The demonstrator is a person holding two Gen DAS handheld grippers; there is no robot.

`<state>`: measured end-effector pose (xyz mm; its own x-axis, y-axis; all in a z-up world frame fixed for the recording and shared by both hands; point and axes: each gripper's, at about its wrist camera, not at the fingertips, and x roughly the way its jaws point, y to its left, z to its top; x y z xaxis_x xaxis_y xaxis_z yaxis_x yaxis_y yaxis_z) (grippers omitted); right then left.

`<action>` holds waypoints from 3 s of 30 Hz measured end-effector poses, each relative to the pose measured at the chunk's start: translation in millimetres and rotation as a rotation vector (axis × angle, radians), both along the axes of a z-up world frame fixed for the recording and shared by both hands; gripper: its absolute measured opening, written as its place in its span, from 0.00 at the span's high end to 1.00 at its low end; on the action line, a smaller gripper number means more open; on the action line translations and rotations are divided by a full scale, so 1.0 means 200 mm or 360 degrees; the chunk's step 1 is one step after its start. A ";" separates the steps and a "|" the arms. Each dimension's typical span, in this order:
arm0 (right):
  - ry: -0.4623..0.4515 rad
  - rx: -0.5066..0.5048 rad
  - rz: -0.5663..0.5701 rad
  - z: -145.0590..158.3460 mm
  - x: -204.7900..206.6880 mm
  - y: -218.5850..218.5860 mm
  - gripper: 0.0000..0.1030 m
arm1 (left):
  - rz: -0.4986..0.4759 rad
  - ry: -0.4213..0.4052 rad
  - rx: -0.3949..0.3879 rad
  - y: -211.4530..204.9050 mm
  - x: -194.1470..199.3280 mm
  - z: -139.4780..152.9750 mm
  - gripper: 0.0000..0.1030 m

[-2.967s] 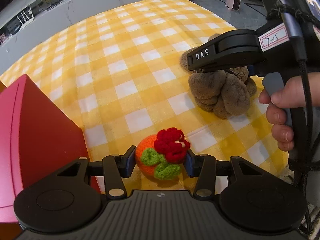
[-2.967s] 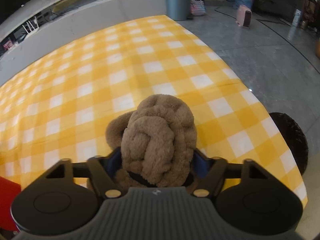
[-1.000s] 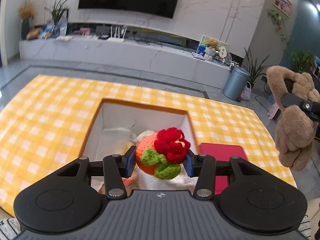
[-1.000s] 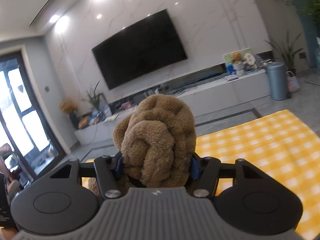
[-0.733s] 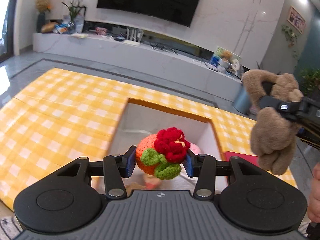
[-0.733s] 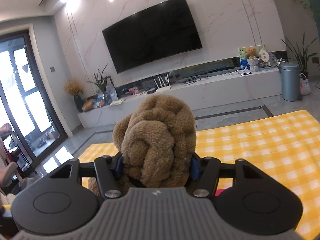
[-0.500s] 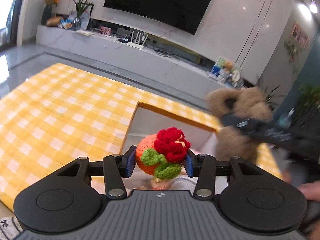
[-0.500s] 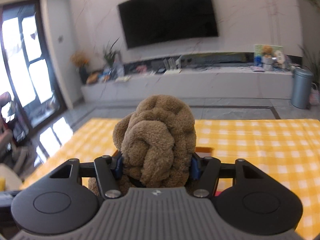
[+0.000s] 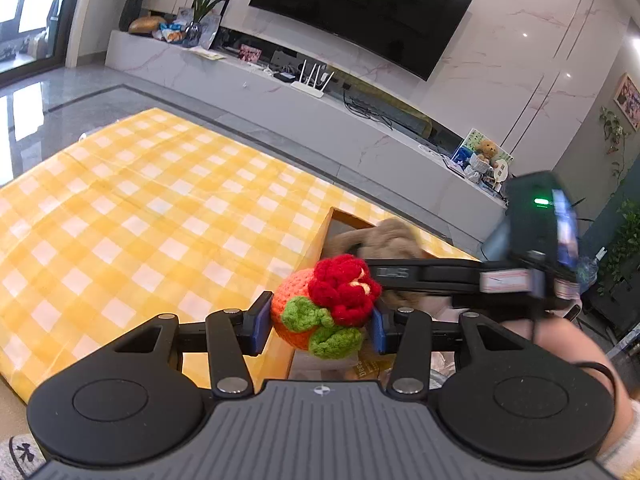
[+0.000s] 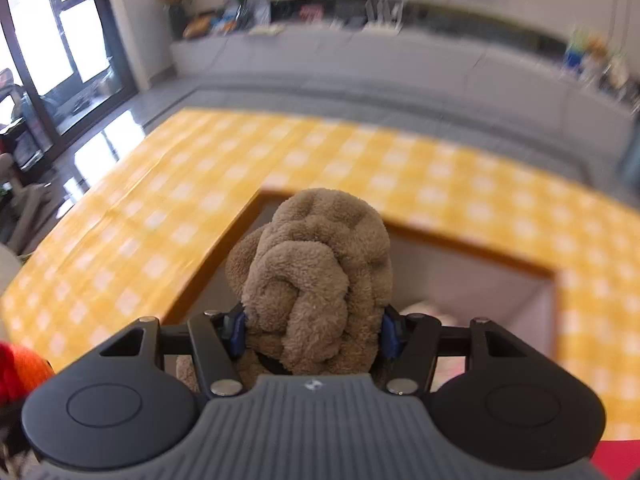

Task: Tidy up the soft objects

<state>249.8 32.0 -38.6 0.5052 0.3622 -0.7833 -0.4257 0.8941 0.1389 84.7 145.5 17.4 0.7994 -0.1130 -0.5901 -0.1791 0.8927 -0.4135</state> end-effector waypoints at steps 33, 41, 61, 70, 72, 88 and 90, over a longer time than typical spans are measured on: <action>-0.0252 -0.0316 0.0141 0.14 -0.13 0.04 0.07 | -0.0229 0.0000 0.0175 -0.14 -0.02 0.04 0.48; -0.0347 -0.0308 0.0170 0.31 -0.38 -0.27 0.08 | -0.0434 0.0193 0.0406 -0.31 0.05 -0.06 0.48; 0.0009 -0.0474 0.0547 0.04 -0.49 -0.33 0.55 | -0.0566 0.0539 0.0680 -0.40 0.05 -0.15 0.41; 0.0066 -0.0430 0.0651 0.03 -0.46 -0.29 0.64 | -0.0513 0.0298 0.0644 -0.36 -0.01 -0.04 0.14; 0.0090 -0.0442 0.0675 0.01 -0.47 -0.28 0.97 | -0.0492 0.0289 0.0664 -0.35 -0.01 -0.04 0.14; -0.0306 -0.0547 0.0675 0.50 -0.45 -0.30 0.99 | -0.0327 0.0267 0.0567 -0.26 -0.01 -0.01 0.14; -0.0384 -0.0617 0.0682 0.56 -0.45 -0.28 0.99 | -0.0318 0.0275 0.0566 -0.25 0.00 -0.01 0.14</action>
<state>159.8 -23.4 73.7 0.5569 0.2841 -0.7805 -0.7365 0.6032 -0.3060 84.5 95.3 14.5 0.6687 -0.0212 -0.7432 -0.0280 0.9982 -0.0536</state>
